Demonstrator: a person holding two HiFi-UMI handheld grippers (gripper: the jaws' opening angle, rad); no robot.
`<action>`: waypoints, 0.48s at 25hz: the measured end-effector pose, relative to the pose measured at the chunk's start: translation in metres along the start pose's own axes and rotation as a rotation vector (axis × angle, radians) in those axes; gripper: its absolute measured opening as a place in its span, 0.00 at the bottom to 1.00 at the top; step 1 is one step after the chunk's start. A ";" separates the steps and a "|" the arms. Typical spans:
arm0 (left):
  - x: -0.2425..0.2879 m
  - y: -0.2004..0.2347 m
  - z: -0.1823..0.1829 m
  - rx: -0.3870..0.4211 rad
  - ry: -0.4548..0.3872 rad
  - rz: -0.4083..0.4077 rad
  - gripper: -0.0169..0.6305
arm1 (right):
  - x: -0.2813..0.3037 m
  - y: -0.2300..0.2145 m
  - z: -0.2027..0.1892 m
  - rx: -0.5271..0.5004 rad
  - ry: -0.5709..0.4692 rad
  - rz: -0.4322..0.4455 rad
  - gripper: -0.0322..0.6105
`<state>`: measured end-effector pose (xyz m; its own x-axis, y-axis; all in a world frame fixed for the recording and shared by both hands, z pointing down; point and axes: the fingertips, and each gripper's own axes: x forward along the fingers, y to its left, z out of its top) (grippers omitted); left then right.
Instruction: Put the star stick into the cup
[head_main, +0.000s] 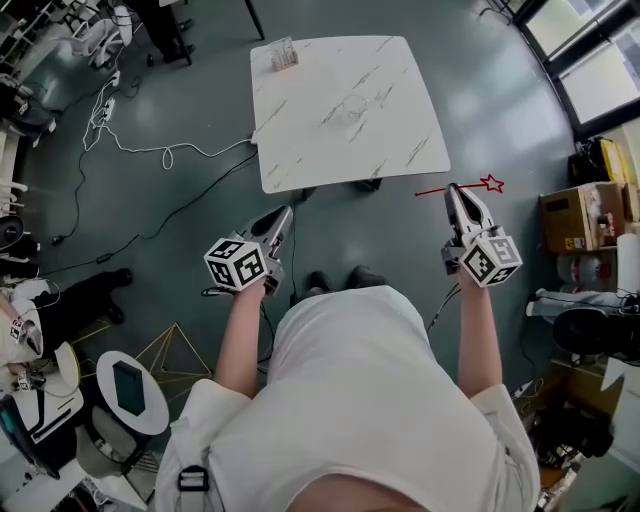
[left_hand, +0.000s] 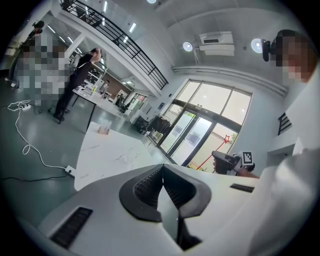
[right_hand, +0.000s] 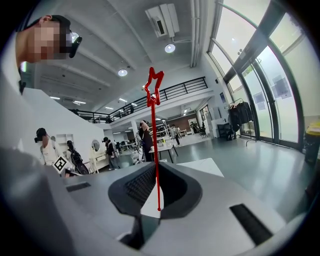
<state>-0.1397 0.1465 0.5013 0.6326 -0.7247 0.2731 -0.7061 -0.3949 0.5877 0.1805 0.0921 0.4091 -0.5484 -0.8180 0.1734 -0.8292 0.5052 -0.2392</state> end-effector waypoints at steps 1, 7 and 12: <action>-0.001 0.002 -0.001 -0.001 0.003 -0.001 0.05 | 0.000 0.002 -0.003 0.002 0.003 -0.002 0.10; -0.001 0.005 0.001 -0.005 0.003 -0.006 0.05 | 0.001 0.005 -0.003 0.000 0.008 -0.001 0.10; 0.008 0.008 0.005 -0.002 0.006 -0.003 0.05 | 0.015 -0.001 0.001 0.010 -0.004 0.011 0.10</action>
<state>-0.1422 0.1342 0.5044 0.6366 -0.7203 0.2755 -0.7035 -0.3959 0.5902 0.1728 0.0792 0.4111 -0.5568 -0.8136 0.1673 -0.8222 0.5112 -0.2503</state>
